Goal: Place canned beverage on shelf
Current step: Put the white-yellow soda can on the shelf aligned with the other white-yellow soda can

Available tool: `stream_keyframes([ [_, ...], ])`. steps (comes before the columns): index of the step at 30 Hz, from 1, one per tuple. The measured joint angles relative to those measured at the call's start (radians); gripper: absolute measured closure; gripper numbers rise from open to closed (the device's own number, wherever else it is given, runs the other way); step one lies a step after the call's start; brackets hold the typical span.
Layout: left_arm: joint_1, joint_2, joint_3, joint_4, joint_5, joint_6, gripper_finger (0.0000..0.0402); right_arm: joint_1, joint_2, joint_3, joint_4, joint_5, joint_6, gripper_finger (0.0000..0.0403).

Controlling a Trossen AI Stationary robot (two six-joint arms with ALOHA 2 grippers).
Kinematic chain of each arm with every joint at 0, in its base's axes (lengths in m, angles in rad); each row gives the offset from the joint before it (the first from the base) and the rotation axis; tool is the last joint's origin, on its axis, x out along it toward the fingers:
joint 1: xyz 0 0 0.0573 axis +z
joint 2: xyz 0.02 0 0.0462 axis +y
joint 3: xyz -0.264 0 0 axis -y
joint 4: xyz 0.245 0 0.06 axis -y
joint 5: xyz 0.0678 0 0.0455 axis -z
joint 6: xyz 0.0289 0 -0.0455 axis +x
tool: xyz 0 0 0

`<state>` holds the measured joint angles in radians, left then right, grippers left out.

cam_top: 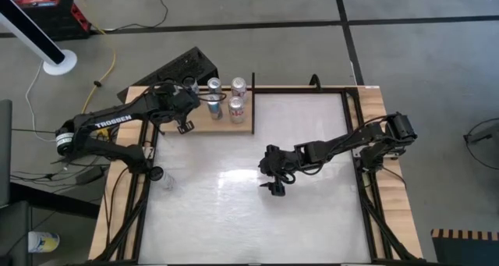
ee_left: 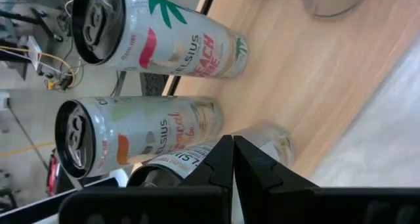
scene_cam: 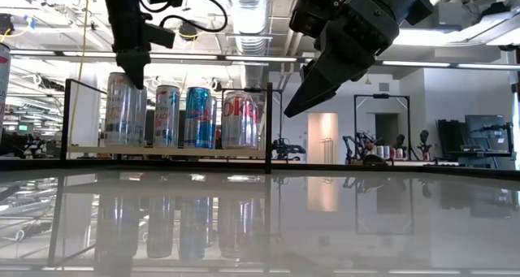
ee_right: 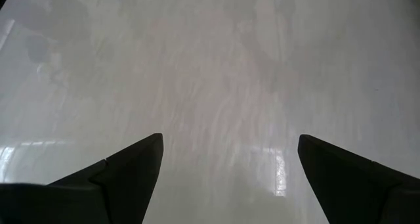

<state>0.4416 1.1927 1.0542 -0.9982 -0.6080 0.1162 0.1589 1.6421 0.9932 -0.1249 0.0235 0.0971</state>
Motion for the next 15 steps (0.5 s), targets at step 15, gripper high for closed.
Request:
stream_keyframes([
  [15, 0.019, 0.000, -0.001, -0.039, -0.006, -0.024, 0.0401, 0.000, 0.000, 0.000, 0.000, 0.000, 0.000, 0.0023],
])
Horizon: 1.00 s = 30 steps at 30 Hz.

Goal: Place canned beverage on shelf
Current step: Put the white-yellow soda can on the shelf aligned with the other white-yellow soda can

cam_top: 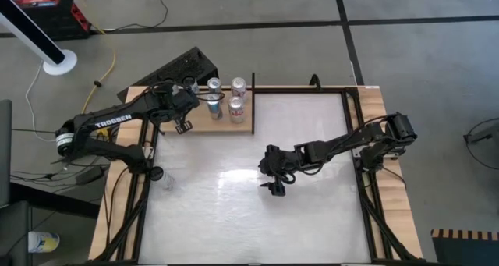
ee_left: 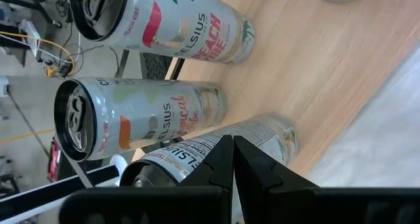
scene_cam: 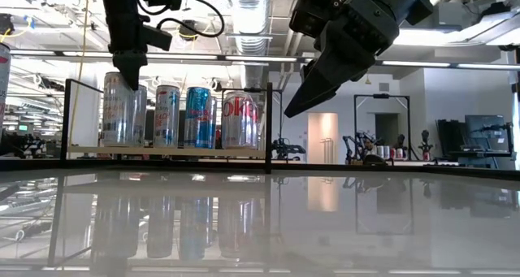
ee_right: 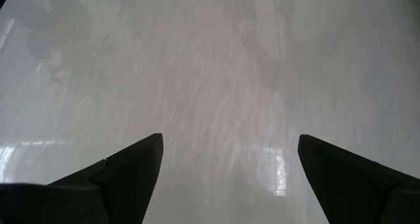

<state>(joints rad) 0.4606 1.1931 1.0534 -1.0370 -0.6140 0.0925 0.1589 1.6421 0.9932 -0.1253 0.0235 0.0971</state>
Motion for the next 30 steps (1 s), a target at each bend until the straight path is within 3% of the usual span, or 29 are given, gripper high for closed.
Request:
stream_keyframes([
  [6, 0.000, 0.000, 0.000, 0.004, 0.022, -0.010, 0.0401, 0.000, 0.000, 0.000, -0.001, 0.000, 0.000, 0.0023],
  [14, -0.012, 0.001, -0.082, 0.129, 0.081, 0.044, 0.0401, 0.000, 0.000, 0.000, -0.001, 0.000, 0.000, 0.0023],
  [19, -0.044, 0.001, -0.085, 0.167, 0.041, 0.081, 0.0401, -0.004, 0.000, 0.000, 0.000, 0.000, 0.000, 0.0023],
  [30, -0.052, 0.059, -0.085, 0.082, -0.091, 0.067, 0.0401, -0.010, 0.000, 0.000, 0.005, 0.000, 0.000, 0.0023],
])
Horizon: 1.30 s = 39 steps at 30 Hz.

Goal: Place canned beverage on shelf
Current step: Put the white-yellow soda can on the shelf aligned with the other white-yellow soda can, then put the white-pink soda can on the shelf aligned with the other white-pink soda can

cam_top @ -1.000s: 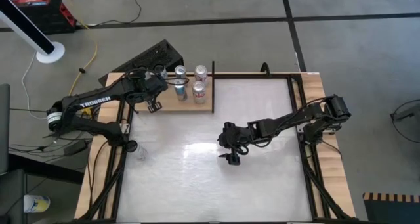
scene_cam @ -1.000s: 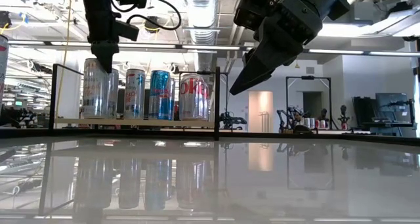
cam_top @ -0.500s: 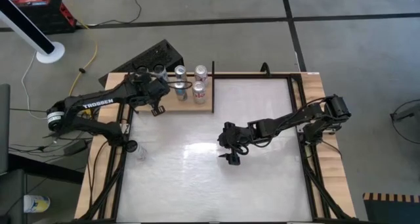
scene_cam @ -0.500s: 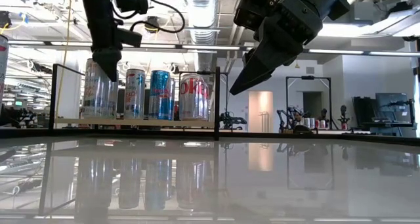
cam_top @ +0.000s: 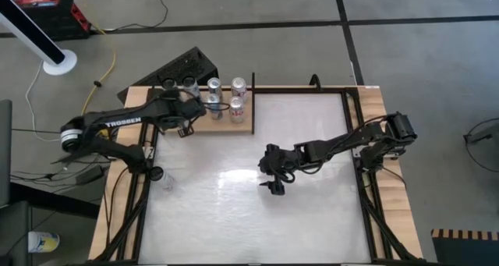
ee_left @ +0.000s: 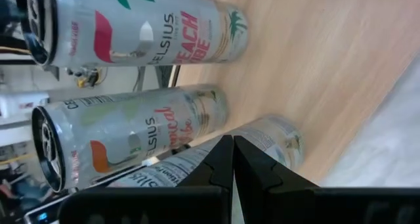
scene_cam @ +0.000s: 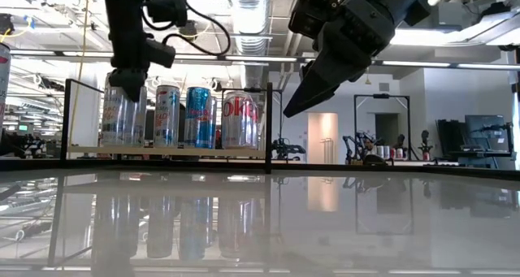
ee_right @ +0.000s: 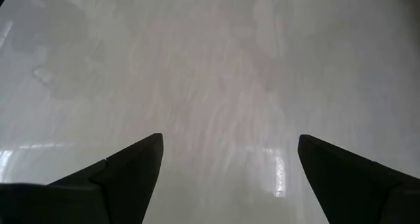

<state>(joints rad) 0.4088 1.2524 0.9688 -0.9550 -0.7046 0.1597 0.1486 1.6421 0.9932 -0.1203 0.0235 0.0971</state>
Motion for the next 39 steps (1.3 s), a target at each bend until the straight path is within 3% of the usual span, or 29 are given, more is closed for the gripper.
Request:
stream_keyframes([
  [23, 0.035, 0.059, 0.002, -0.057, -0.063, -0.028, 0.0401, 0.002, 0.000, 0.000, -0.006, 0.000, 0.000, 0.0023],
  [33, -0.012, 0.019, 0.002, 0.052, -0.040, 0.036, 0.0402, 0.002, 0.000, 0.000, -0.006, 0.000, 0.000, 0.0023],
  [36, -0.041, -0.032, 0.016, 0.058, 0.001, 0.039, 0.0401, 0.002, 0.000, 0.000, -0.006, 0.000, 0.000, 0.0023],
  [39, -0.078, -0.103, 0.050, 0.040, 0.141, 0.007, 0.0402, 0.002, 0.000, 0.000, -0.007, 0.000, 0.000, 0.0023],
])
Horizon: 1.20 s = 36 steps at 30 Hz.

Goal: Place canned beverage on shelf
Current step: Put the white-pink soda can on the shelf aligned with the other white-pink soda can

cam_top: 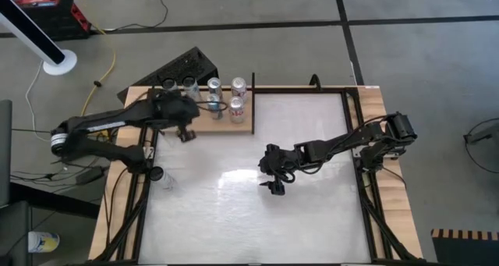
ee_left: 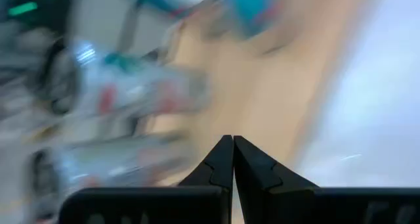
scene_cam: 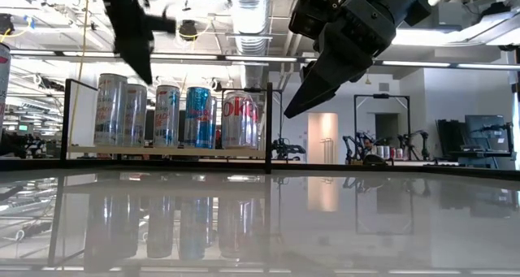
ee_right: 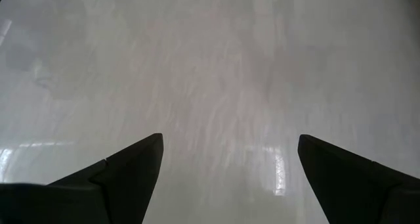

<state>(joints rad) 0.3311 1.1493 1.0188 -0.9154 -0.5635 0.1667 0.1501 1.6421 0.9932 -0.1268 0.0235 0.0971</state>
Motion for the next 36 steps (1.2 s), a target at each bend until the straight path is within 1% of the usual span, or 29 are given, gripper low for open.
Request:
stream_keyframes([
  [1, -0.014, -0.027, 0.009, -0.009, 0.076, -0.014, 0.0401, 0.000, 0.000, 0.000, 0.000, 0.000, 0.000, 0.0023],
  [5, -0.077, -0.138, 0.027, -0.040, 0.472, -0.105, 0.0401, 0.000, 0.000, 0.000, 0.000, 0.000, 0.000, 0.0023],
  [6, -0.099, -0.164, 0.027, -0.048, 0.550, -0.129, 0.0401, 0.000, 0.000, 0.000, 0.000, 0.000, 0.000, 0.0023],
  [7, -0.125, -0.190, 0.027, -0.058, 0.609, -0.153, 0.0402, 0.000, 0.000, 0.000, 0.000, 0.000, 0.000, 0.0023],
  [9, -0.192, -0.236, 0.027, -0.093, 0.668, -0.206, 0.0402, 0.000, 0.000, 0.000, 0.000, 0.000, 0.000, 0.0023],
  [13, -0.367, -0.313, 0.027, -0.159, 0.689, -0.295, 0.0401, 0.000, 0.000, 0.000, 0.000, 0.000, 0.000, 0.0023],
  [17, -0.530, -0.366, 0.027, -0.158, 0.690, -0.373, 0.0401, 0.000, 0.000, 0.000, 0.000, 0.000, 0.001, 0.0023],
  [20, -0.608, -0.378, 0.027, -0.159, 0.686, -0.434, 0.0401, 0.000, 0.000, 0.000, 0.004, 0.000, 0.008, 0.0023],
  [24, -0.667, -0.376, 0.026, -0.201, 0.654, -0.461, 0.0390, 0.000, 0.000, 0.000, 0.005, 0.000, 0.034, 0.0023],
  [27, -0.686, -0.366, 0.026, -0.247, 0.597, -0.515, 0.0364, 0.001, 0.000, 0.000, 0.007, 0.000, 0.034, 0.0023],
  [29, -0.688, -0.360, 0.025, -0.269, 0.571, -0.549, 0.0338, 0.000, 0.000, 0.000, 0.007, 0.000, 0.034, 0.0023],
  [34, -0.688, -0.338, 0.025, -0.282, 0.497, -0.599, 0.0256, -0.002, 0.000, 0.000, 0.007, 0.000, 0.029, 0.0023],
  [36, -0.688, -0.322, 0.025, -0.281, 0.484, -0.614, 0.0220, -0.002, 0.000, 0.000, 0.006, 0.000, 0.029, 0.0023],
])
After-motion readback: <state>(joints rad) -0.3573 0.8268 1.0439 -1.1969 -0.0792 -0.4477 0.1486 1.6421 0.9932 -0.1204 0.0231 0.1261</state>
